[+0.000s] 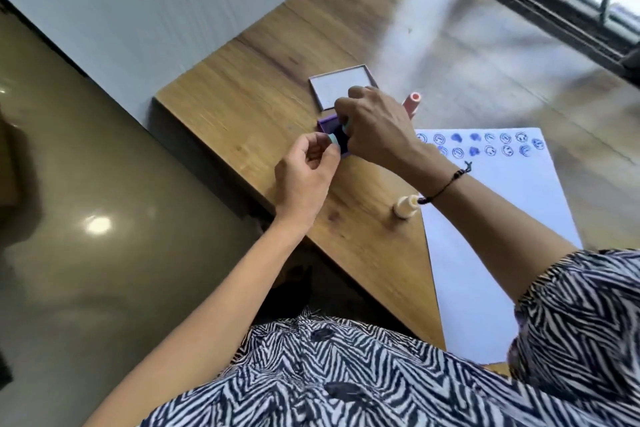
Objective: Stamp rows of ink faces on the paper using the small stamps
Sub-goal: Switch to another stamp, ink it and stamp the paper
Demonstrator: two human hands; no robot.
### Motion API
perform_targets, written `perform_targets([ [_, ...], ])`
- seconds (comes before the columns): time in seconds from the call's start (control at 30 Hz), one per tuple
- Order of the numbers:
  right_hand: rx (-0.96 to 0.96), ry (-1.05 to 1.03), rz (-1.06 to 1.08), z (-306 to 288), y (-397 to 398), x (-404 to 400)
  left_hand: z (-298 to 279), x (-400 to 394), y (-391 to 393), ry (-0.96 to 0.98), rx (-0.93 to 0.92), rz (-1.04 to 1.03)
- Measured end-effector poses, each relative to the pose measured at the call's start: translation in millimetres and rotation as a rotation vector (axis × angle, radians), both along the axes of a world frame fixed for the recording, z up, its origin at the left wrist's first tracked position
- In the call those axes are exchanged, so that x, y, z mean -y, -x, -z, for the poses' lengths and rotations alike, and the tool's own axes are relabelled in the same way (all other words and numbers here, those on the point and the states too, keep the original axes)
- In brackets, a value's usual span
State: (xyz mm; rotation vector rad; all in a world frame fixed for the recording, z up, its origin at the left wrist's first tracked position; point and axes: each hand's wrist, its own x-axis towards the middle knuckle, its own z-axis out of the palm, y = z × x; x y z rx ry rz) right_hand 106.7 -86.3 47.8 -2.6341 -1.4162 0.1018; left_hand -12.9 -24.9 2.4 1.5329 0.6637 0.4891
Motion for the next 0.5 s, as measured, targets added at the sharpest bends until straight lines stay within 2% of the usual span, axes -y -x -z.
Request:
perform_targets([
  [0.2,0.007,0.089,-0.034,-6.4,1.8,-4.8,1.0,-0.2,1.0,-0.025,-0.024,0.015],
  [0.3,-0.006,0.047,0.034,-3.7,4.1,-4.8,-1.8,-0.6,2.6,-0.034,-0.019,0.033],
  [0.4,-0.159,-0.128,0.182,-3.9,0.9,-0.2,-5.5,2.2,9.1,-0.042,0.01,0.053],
  [0.5,-0.479,-0.49,0.447,-8.5,-8.1,24.9,-10.3,6.5,14.8,-0.07,0.064,0.118],
])
